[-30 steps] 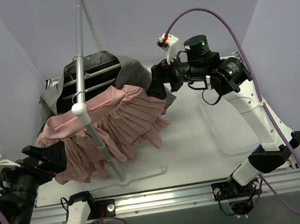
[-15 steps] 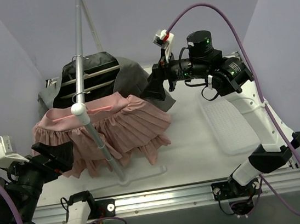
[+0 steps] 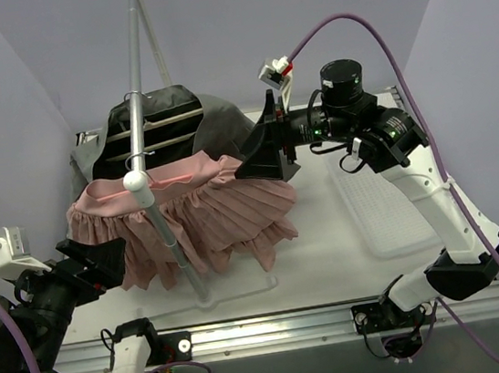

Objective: Remove the skirt from the hanger

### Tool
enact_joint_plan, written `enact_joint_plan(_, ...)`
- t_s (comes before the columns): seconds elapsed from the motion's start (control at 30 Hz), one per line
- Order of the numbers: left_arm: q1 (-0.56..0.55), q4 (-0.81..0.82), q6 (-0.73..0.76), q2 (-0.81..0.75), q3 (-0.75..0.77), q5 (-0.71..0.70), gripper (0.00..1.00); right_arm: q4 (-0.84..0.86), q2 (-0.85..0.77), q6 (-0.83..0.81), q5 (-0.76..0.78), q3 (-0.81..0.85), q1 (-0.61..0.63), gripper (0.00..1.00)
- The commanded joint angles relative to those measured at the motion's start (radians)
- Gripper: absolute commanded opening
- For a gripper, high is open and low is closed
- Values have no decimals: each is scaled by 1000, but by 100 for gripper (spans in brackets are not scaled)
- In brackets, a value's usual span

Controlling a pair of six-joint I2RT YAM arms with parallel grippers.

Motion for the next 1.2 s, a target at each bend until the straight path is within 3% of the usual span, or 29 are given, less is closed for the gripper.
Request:
enact_joint_plan(0.0, 9, -235, 8, 6, 10, 23, 96, 100, -41, 63, -78, -36, 15, 77)
enact_joint_plan(0.13, 7, -237, 7, 4, 2, 25, 96, 84, -18, 58, -89, -45, 53, 77)
enact_joint_plan(0.27, 9, -228, 7, 6, -10, 39, 96, 41, 34, 23, -75, -19, 90, 63)
enact_joint_plan(0.63, 7, -229, 16, 9, -13, 53, 96, -76, 133, -115, -20, 56, 109, 54)
enact_joint_plan(0.73, 9, -231, 22, 12, -15, 56, 96, -96, 160, -138, 3, 79, 121, 44)
enact_joint_plan(0.87, 9, -231, 27, 18, -18, 54, 96, -116, 183, -146, 70, 114, 138, 4)
enact_joint_plan(0.93, 9, -228, 28, 16, -22, 54, 96, -105, 189, -147, 57, 124, 139, 0)
enact_joint_plan(1.17, 9, -208, 11, 13, -47, 69, 97, -78, 178, -224, 31, 160, 145, 0)
